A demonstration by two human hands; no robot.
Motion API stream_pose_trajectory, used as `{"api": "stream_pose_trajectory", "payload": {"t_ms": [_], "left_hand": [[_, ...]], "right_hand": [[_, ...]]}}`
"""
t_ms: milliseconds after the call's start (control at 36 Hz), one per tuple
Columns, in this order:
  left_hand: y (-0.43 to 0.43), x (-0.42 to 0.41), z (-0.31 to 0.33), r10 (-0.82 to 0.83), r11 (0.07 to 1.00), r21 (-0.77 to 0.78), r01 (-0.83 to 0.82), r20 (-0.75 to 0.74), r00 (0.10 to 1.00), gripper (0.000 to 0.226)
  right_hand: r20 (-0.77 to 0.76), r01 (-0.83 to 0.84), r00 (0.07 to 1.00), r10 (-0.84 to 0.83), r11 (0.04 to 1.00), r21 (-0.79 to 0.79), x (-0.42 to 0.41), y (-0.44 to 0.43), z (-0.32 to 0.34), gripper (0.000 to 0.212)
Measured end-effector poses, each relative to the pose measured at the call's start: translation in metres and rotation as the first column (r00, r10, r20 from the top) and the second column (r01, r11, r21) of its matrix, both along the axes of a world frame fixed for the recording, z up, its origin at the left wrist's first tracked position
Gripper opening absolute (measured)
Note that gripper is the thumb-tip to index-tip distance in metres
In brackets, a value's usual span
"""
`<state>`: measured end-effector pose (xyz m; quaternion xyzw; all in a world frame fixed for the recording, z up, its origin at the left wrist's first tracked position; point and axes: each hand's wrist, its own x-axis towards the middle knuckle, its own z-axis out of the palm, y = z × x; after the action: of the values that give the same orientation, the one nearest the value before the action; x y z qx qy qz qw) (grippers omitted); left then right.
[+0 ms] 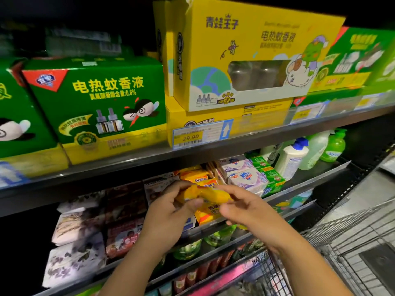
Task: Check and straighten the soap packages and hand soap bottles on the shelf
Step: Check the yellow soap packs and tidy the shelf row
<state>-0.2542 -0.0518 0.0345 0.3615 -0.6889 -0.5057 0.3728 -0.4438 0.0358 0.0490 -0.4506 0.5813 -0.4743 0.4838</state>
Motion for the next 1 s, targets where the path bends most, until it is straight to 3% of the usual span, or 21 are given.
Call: {"api": "stream_pose_trajectory", "payload": {"t_ms": [56,167,194,250,306,361,417,528,667,861,917,1000], "left_hand": [[0.001,-0.002,0.005,0.024,0.999,0.045,-0.022,-0.044,0.999,0.027],[0.005,-0.004,0.014,-0.007,0.997,0.080,0.015,-0.098,0.995,0.028],[0.006,-0.004,0.015,-0.012,0.996,0.083,0.022,-0.114,0.993,0.027],[0.006,-0.005,0.017,0.002,0.998,0.059,0.004,-0.111,0.994,0.028],[0.007,-0.006,0.019,0.028,1.000,0.011,-0.027,-0.091,0.995,0.033],[0.011,-0.009,0.021,0.029,0.999,-0.043,-0.031,-0.044,0.999,0.041],[0.016,-0.012,0.022,0.020,0.992,-0.127,-0.016,0.029,0.999,0.047],[0.016,-0.006,0.022,0.020,0.993,-0.119,-0.017,0.031,0.999,0.047],[0.008,0.007,0.019,-0.006,1.000,0.012,0.007,-0.065,0.998,0.047],[0.010,0.003,0.001,-0.094,0.983,-0.133,0.126,0.227,0.969,0.042],[0.012,-0.003,-0.001,-0.083,0.961,-0.231,0.152,0.285,0.955,0.035],[0.010,-0.005,-0.004,-0.022,0.946,-0.308,0.096,0.237,0.971,0.043]], "right_hand": [[-0.071,-0.034,0.997,0.030,0.997,-0.062,0.002,-0.004,-0.001,0.051],[-0.380,-0.016,0.923,-0.057,0.982,-0.186,0.007,-0.012,-0.006,0.038],[-0.391,-0.025,0.919,-0.054,0.981,-0.194,0.008,-0.012,-0.007,0.036],[-0.311,-0.053,0.951,-0.005,0.983,-0.178,0.015,-0.013,-0.007,0.031],[-0.135,-0.072,0.989,0.052,0.986,-0.149,0.024,-0.014,-0.008,0.031],[0.067,-0.124,0.989,0.133,0.984,-0.125,0.035,-0.016,-0.011,0.036],[0.131,-0.162,0.975,0.182,0.976,-0.148,0.044,-0.014,-0.011,0.040],[-0.041,-0.100,0.995,0.094,0.980,-0.173,0.038,-0.011,-0.019,0.027],[-0.002,0.068,0.997,-0.071,0.961,-0.269,0.010,-0.006,-0.019,0.029],[-0.051,0.134,0.984,-0.170,0.901,-0.413,0.009,-0.002,0.004,0.037],[-0.140,0.088,0.977,-0.164,0.897,-0.433,0.015,-0.003,0.006,0.035],[-0.356,-0.039,0.922,-0.155,0.876,-0.480,0.016,-0.003,0.005,0.037]]}}
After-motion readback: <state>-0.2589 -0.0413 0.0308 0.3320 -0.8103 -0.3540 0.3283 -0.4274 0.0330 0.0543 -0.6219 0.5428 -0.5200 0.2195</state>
